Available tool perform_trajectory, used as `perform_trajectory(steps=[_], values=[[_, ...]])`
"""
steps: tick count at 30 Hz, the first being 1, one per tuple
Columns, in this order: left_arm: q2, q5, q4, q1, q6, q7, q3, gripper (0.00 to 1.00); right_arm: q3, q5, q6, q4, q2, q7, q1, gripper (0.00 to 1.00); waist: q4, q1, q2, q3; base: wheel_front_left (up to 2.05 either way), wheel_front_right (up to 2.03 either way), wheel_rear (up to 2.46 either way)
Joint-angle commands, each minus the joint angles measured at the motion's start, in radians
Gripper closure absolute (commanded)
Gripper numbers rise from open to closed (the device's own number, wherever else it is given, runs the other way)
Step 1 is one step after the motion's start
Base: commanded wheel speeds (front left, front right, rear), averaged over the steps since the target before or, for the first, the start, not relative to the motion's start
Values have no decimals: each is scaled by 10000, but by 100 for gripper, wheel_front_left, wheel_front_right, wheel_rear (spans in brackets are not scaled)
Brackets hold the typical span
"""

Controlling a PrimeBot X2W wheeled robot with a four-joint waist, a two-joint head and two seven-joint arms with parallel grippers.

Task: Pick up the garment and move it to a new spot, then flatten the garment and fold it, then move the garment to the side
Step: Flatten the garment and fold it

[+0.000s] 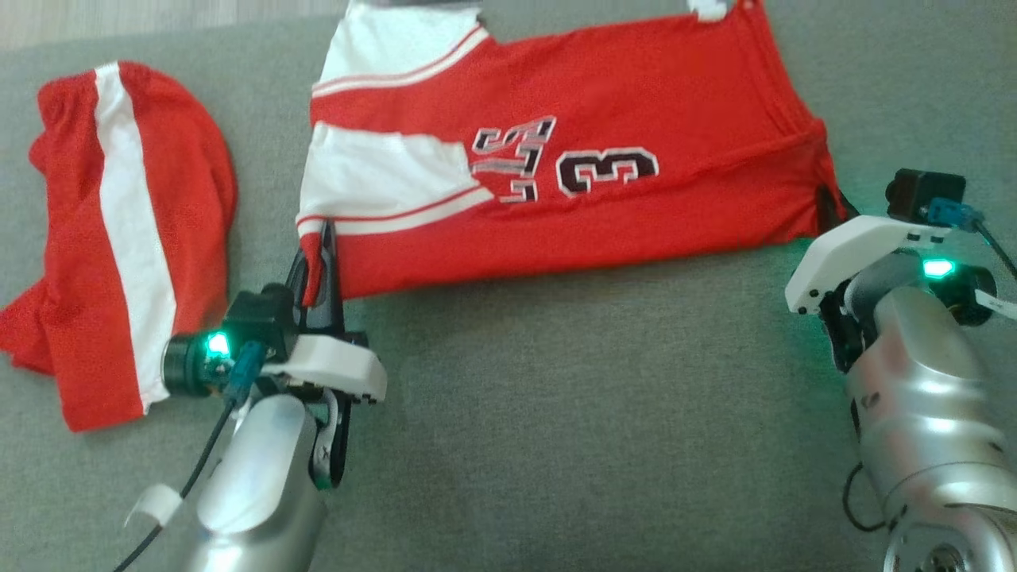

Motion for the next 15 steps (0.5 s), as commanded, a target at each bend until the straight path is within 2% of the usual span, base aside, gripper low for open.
perform_trajectory(steps=[1,7,15], values=[[279,-94,-226,6,96,-128,317,100,131,-104,-7,-221,101,-211,56,100,-144,0,0,-284,0,0,0],[468,-258,-196,577,126,-102,393,100,-11,-301,-7,-263,101,-519,713,100,-375,0,0,-972,0,0,0],[567,-472,-363,2053,149,-11,280,100,19,27,-7,-289,101,-803,2229,100,-445,0,0,-2090,0,0,0]])
